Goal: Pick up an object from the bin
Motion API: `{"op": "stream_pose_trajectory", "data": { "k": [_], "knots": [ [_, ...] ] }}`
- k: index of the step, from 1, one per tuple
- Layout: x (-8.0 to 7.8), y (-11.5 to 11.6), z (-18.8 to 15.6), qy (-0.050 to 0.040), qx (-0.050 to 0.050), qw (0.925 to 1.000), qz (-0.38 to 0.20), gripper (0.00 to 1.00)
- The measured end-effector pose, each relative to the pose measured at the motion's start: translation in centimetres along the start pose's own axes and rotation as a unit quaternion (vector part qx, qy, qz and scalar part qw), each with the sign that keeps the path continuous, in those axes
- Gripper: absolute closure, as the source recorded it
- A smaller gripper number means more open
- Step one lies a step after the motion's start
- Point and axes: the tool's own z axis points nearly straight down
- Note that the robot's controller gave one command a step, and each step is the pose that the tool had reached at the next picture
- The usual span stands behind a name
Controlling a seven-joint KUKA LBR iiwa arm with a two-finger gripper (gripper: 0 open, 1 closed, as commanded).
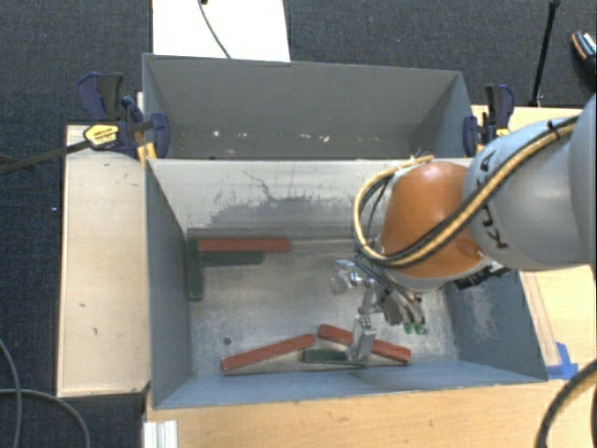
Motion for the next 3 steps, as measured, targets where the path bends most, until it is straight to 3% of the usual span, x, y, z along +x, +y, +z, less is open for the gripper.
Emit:
{"op": "stream_pose_trajectory", "data": {
  "k": [1,2,3],
  "knots": [
    [1.7,0.4,3.5,-0.0049,0.0,1.0,-0.008,0.0],
    [1.6,0.4,3.1,-0.0046,0.0,1.0,-0.007,1.0],
    [1.9,-1.1,3.0,-0.0083,-0.002,0.9992,-0.038,1.0]
  ]
}}
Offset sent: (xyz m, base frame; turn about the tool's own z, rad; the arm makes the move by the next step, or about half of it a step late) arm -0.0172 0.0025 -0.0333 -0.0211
